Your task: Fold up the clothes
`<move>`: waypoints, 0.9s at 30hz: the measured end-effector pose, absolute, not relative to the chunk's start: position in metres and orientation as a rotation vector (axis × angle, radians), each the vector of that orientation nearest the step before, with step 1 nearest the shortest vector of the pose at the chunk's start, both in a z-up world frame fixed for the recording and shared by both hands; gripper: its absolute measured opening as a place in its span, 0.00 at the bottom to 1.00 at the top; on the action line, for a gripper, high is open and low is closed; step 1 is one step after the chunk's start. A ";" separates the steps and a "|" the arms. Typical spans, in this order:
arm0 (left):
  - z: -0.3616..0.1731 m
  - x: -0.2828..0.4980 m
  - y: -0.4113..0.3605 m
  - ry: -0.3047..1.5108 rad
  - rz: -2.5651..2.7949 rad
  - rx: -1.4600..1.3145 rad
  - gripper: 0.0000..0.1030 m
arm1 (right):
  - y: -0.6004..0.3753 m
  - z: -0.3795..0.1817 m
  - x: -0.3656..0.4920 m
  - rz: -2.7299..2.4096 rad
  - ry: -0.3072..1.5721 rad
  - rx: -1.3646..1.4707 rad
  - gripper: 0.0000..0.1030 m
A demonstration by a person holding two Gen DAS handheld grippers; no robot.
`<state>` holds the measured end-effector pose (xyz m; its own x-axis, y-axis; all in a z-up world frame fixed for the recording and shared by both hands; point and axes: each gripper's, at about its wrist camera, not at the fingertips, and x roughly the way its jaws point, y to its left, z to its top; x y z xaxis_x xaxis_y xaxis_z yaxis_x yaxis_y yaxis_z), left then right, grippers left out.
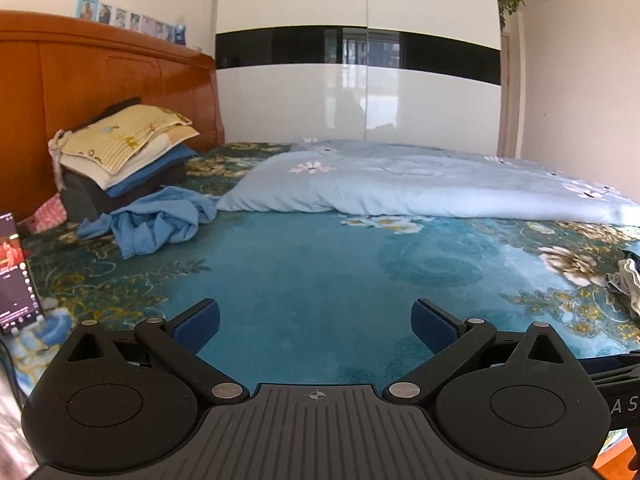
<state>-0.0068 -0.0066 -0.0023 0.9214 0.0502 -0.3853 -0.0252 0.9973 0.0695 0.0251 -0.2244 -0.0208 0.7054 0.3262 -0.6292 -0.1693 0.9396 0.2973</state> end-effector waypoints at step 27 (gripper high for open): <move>-0.003 0.021 0.000 0.400 -0.030 0.114 1.00 | -0.226 -0.022 0.044 0.279 0.733 0.214 0.99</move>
